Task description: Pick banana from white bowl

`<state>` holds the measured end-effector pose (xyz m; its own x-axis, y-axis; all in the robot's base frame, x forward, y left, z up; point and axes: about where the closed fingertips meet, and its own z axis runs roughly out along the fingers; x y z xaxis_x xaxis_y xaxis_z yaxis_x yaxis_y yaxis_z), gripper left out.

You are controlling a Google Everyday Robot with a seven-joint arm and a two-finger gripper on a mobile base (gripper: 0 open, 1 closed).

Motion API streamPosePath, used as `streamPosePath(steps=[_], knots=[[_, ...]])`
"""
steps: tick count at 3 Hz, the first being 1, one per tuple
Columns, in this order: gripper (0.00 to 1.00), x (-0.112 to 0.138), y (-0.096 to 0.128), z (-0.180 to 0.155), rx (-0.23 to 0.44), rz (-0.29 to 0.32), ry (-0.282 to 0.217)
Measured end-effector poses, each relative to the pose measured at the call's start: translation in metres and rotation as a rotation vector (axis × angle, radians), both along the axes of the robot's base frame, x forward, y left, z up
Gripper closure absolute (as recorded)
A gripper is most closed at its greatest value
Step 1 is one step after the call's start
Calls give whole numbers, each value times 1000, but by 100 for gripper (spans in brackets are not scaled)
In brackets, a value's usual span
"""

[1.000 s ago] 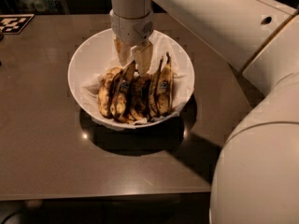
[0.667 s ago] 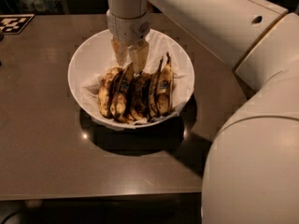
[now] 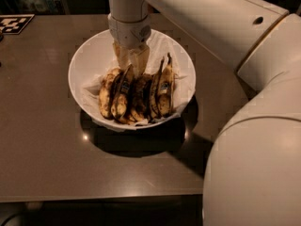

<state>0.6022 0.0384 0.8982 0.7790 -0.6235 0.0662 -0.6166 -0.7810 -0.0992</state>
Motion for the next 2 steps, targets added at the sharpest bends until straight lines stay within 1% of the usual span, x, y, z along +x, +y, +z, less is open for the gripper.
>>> streamPosePath(steps=[1, 2], knots=[[76, -6, -4, -3, 4, -3, 2], [100, -13, -11, -4, 7, -34, -6]])
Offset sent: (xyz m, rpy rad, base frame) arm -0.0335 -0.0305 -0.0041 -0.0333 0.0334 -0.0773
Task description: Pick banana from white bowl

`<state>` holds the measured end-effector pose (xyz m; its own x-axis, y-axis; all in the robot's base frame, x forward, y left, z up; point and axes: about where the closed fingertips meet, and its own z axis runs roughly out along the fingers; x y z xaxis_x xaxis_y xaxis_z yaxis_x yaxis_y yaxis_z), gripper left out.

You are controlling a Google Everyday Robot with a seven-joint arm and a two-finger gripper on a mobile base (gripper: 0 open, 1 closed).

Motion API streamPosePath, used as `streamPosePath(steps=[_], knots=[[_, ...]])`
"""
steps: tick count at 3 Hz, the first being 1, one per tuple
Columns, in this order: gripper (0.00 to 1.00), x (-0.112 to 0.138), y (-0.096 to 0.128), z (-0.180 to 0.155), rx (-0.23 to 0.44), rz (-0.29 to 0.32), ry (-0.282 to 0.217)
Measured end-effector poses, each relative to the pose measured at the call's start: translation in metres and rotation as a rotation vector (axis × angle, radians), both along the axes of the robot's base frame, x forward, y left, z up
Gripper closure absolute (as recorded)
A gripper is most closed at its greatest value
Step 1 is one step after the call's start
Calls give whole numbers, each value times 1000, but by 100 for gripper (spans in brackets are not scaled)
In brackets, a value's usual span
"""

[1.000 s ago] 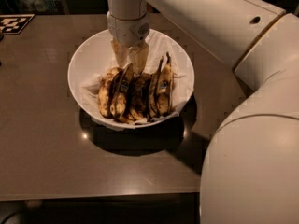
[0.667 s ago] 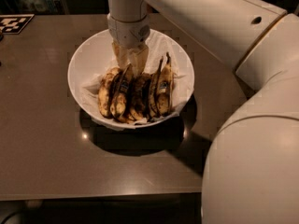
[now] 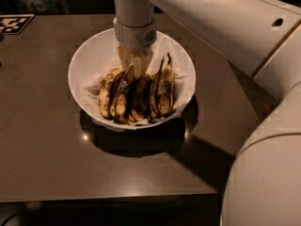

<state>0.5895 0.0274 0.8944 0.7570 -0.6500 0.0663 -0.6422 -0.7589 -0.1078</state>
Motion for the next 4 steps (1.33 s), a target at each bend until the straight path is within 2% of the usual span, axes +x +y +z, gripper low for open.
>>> streamPosePath(steps=[1, 2, 3, 4], knots=[[100, 0, 0, 0, 0, 0, 0], [100, -7, -7, 15, 71, -54, -29], [100, -24, -22, 46, 189, -136, -90], [100, -36, -33, 66, 273, -180, -124]])
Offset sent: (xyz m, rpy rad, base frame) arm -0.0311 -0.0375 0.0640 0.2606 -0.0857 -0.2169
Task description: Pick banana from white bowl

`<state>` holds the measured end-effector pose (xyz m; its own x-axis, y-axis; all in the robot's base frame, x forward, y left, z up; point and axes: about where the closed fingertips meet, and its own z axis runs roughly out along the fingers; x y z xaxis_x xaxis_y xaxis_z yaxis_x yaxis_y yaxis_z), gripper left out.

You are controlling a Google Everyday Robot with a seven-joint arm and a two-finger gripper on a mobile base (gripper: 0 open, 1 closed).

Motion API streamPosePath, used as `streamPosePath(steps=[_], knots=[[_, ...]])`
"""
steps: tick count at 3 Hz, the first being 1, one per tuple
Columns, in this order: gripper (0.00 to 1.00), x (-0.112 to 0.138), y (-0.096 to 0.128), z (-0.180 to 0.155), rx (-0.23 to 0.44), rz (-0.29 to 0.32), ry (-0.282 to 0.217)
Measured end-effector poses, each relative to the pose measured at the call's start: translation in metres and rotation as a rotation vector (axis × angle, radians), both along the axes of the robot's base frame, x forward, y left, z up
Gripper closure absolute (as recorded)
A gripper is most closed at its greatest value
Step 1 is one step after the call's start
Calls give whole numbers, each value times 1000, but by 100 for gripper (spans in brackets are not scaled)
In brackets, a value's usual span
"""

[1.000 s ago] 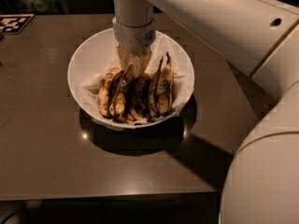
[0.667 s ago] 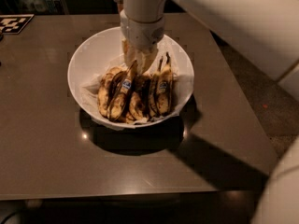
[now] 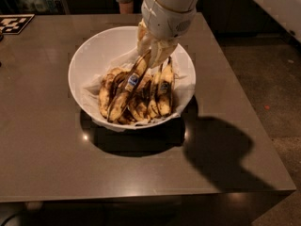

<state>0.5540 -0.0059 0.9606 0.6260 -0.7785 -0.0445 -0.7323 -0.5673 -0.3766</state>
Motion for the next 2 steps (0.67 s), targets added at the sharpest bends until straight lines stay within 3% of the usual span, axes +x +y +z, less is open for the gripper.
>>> streamPosePath(steps=[2], knots=[[100, -23, -17, 29, 133, -12, -68]])
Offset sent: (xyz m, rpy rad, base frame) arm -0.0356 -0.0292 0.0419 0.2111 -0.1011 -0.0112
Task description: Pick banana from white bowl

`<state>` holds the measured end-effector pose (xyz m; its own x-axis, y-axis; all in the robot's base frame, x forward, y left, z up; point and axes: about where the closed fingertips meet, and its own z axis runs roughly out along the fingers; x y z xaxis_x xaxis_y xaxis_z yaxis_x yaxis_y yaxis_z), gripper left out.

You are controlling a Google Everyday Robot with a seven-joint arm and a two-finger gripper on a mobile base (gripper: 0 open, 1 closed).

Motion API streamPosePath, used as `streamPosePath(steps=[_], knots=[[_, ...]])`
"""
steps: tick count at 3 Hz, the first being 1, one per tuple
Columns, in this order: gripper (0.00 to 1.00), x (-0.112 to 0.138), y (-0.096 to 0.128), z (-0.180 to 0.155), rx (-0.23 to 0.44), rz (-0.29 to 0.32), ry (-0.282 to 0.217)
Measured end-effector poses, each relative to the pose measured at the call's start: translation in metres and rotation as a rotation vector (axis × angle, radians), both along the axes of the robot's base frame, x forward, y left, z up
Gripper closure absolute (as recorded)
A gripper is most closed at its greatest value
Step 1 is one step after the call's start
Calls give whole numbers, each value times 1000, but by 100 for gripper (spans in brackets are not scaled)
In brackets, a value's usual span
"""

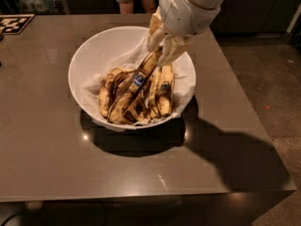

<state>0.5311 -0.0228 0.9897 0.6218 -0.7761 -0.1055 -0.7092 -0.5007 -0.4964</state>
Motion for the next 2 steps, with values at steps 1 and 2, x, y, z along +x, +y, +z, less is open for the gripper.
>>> streamPosePath(steps=[1, 2], knots=[[100, -13, -10, 14, 42, 1, -45], [100, -28, -18, 28, 71, 3, -93]])
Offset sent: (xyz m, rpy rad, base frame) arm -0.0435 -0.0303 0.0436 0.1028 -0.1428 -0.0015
